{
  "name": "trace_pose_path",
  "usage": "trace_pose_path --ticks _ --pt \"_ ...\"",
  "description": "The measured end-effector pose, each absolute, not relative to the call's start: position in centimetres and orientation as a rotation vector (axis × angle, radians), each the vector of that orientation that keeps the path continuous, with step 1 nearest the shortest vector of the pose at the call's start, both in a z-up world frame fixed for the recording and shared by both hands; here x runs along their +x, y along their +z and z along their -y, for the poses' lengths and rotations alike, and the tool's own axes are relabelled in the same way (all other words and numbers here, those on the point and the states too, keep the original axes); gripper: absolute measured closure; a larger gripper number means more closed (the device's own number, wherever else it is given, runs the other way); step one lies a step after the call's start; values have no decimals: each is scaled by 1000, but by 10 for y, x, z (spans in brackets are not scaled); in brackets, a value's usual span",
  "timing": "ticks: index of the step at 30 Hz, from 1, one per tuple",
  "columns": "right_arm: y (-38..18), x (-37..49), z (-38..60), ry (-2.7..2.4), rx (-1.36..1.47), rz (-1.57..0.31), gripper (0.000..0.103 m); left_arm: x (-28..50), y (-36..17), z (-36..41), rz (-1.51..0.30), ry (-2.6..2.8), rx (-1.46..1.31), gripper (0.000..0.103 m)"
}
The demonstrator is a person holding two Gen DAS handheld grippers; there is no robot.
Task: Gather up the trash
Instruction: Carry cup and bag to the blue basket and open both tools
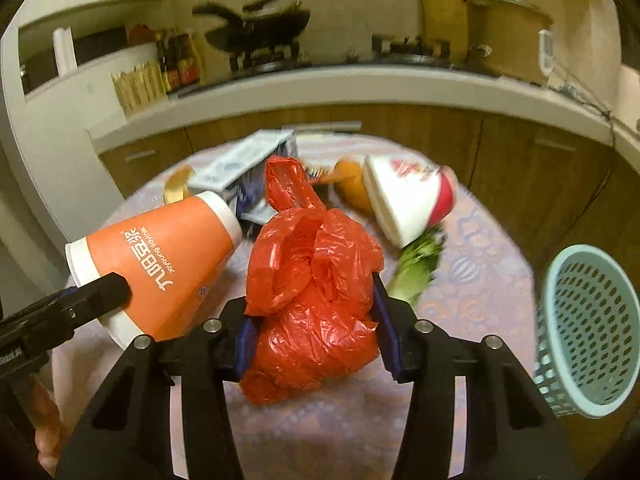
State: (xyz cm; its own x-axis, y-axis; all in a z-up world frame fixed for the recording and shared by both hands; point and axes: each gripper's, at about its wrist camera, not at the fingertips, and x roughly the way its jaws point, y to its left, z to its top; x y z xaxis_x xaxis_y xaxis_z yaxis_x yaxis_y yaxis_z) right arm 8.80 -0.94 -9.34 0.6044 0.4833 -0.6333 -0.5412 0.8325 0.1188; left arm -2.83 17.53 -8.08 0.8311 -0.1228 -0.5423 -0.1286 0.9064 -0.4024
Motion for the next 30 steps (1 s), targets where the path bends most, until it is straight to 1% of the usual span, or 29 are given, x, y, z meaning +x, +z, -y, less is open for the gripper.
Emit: trace_pose_path --ticks 9,18,24,30 --pt "-46 91 84 470 3 -609 57 -15 -35 -130 -529 -68 -357 61" --pt "-28 104 191 265 58 -554 57 42 -15 -42 -554 -231 -267 61" --pt "-37 118 256 146 114 -565 57 84 -18 27 -586 -341 -201 61" --pt "-77 144 306 39 183 -673 57 134 -47 81 -672 -421 -181 61"
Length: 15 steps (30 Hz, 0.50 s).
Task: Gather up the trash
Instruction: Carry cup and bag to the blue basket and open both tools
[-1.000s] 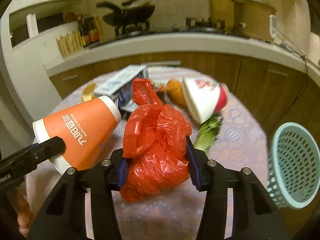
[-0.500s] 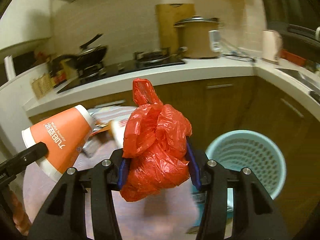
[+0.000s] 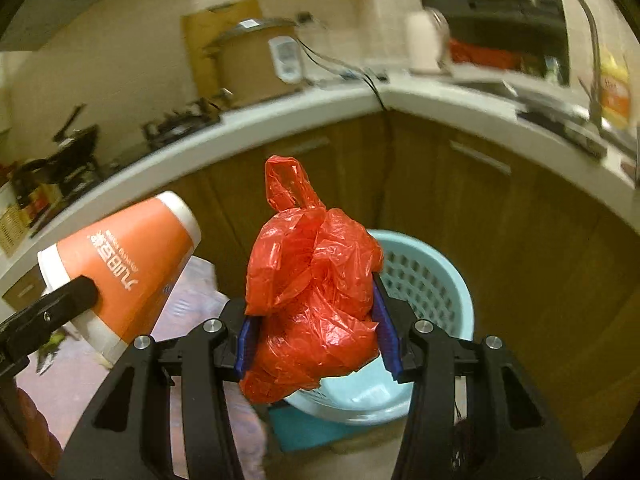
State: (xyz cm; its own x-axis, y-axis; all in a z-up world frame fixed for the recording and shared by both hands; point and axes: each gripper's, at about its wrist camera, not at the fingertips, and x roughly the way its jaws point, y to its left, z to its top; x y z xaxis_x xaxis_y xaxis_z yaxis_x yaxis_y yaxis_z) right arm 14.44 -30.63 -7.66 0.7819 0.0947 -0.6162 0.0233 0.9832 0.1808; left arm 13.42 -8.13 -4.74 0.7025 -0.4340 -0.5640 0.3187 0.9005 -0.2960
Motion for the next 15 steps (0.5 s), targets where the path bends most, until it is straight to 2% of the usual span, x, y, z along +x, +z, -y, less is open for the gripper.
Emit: trace_pose_path --ticks 9,13,15 --pt "-140 174 331 -29 187 -834 56 188 -105 126 -809 -481 -191 59" --pt "-151 181 335 -38 191 -864 54 196 -118 134 -836 -484 -185 58" --pt "-153 183 335 -40 190 -872 53 199 -122 139 -844 -482 -177 54"
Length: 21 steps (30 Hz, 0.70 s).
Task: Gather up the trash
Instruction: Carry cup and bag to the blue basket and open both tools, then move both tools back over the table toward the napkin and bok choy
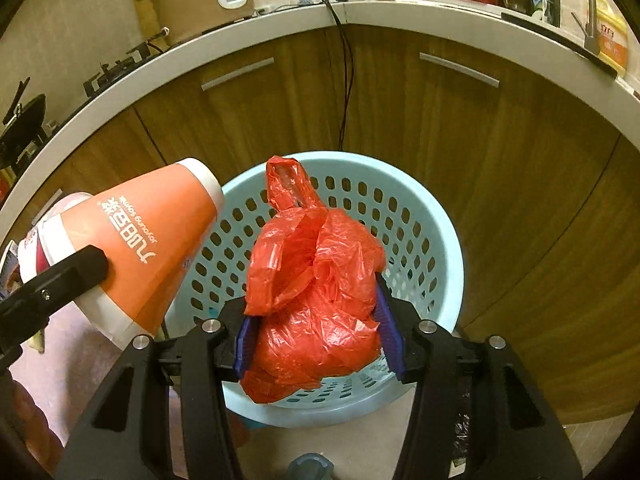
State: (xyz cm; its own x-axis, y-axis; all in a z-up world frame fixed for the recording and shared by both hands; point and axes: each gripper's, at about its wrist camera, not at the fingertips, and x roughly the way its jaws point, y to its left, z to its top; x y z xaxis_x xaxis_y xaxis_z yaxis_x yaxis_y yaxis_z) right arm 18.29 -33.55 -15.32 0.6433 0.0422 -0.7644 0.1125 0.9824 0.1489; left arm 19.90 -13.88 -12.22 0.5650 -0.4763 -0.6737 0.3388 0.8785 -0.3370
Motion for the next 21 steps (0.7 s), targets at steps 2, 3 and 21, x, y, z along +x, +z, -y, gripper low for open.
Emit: trace_pose_path --ticks 2,3,21 --pt "-154 184 335 -44 183 -880 49 199 -124 139 -852 -476 -172 50" --pt "-154 184 334 -42 182 -882 47 199 -125 139 -858 -479 -171 46" --pt "-105 159 311 15 161 -769 44 157 -91 96 -754 -420 -189 41"
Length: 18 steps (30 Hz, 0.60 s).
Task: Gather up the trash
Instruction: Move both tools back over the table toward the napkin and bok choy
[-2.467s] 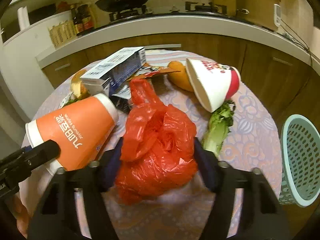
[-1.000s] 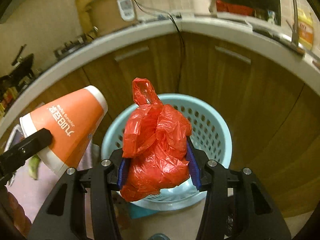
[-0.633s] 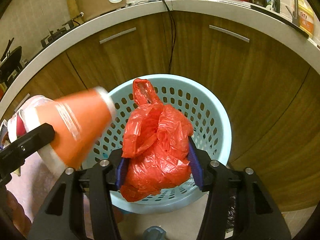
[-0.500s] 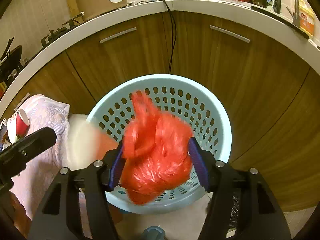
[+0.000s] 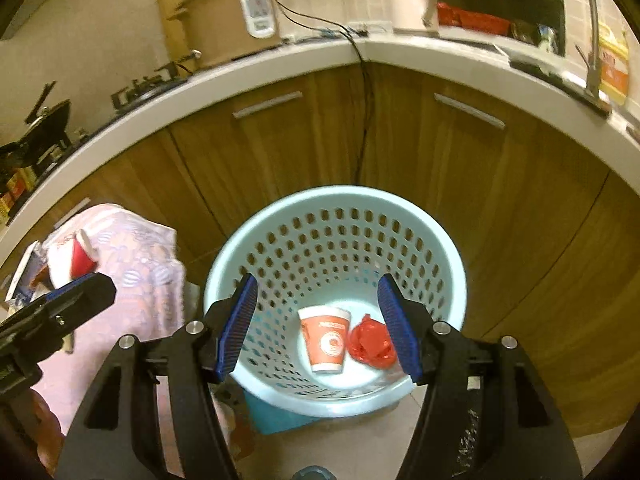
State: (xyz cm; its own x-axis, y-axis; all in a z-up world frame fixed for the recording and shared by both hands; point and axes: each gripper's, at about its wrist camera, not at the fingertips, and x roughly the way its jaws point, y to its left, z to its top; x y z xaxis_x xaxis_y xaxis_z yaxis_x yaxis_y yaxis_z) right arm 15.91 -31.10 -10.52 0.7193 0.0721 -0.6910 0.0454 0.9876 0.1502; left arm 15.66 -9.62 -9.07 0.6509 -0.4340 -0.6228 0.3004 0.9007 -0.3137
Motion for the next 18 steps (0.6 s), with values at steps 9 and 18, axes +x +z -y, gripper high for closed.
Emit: trace_pose_path --ticks 9,18 --pt "-76 141 237 173 105 -695 44 115 -65 35 -670 -305 -226 41" --pt "-78 130 148 333 46 -692 44 70 -49 -53 -600 -90 -263 41"
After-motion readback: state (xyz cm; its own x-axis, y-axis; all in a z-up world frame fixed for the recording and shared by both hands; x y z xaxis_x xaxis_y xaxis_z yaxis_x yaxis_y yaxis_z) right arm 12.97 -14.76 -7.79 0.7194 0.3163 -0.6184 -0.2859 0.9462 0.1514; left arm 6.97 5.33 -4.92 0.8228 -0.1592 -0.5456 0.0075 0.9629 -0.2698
